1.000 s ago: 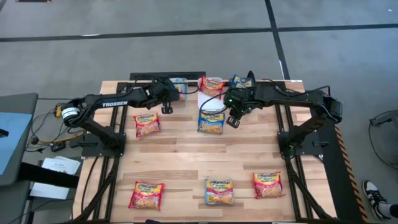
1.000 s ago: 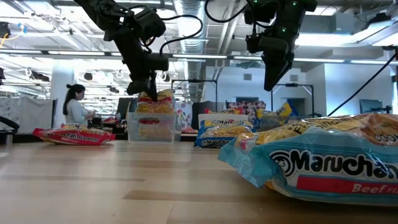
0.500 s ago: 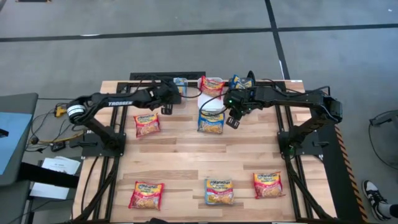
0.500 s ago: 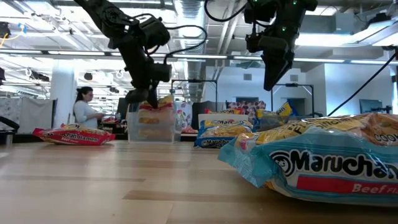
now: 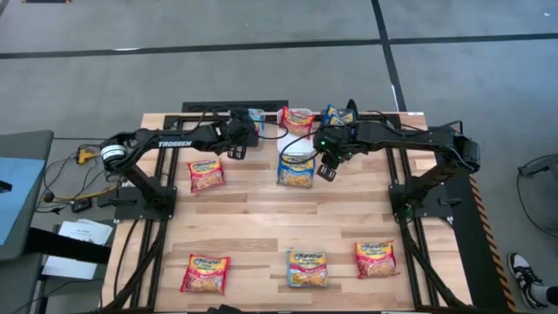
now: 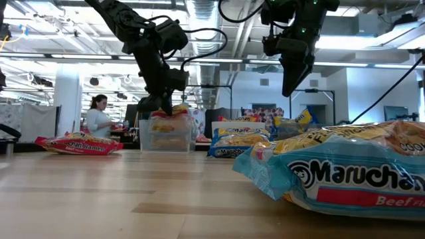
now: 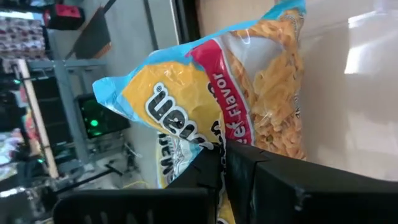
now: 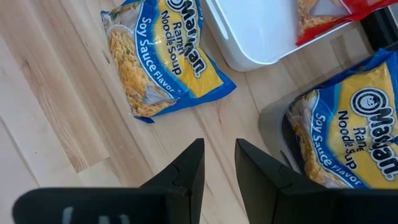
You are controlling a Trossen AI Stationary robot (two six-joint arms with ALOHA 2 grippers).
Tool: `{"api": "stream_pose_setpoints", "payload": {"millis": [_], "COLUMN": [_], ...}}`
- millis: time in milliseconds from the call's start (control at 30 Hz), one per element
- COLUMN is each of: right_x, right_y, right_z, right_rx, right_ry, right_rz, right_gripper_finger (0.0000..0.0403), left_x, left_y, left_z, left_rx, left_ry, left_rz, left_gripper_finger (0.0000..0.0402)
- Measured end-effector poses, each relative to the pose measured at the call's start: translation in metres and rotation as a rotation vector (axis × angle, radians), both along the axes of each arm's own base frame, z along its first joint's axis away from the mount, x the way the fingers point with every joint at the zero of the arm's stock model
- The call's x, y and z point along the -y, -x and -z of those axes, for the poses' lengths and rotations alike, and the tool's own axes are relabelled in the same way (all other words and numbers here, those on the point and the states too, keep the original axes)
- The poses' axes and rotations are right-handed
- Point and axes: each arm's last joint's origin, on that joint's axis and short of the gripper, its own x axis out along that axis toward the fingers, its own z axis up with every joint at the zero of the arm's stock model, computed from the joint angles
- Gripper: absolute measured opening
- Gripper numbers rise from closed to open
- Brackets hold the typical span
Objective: Sort Maruchan noodles
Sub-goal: Put the light blue noodle pack into the transparent bin
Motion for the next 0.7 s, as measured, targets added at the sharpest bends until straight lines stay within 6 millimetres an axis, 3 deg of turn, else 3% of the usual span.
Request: {"api": "stream_pose_setpoints", "payload": {"millis": [333, 700], "right_x": [0.0, 0.0], "right_y": [0.0, 0.001], "right_z": [0.0, 0.0], "right_rx": [-0.006, -0.012], "right_ry": [-0.001, -0.002], "right_rz": [0.0, 0.0], "right_gripper_finger": [0.0113, 0.0113], "left_x": [0.006, 0.006], "left_y": [-0.004, -0.008], "left_z": [0.007, 0.015], "left_rx": [-0.015, -0.135], "left_ry": [0.08, 0.01], "left_rz": [0.083, 0.102], "left_gripper_finger": [0.0, 0.0]}}
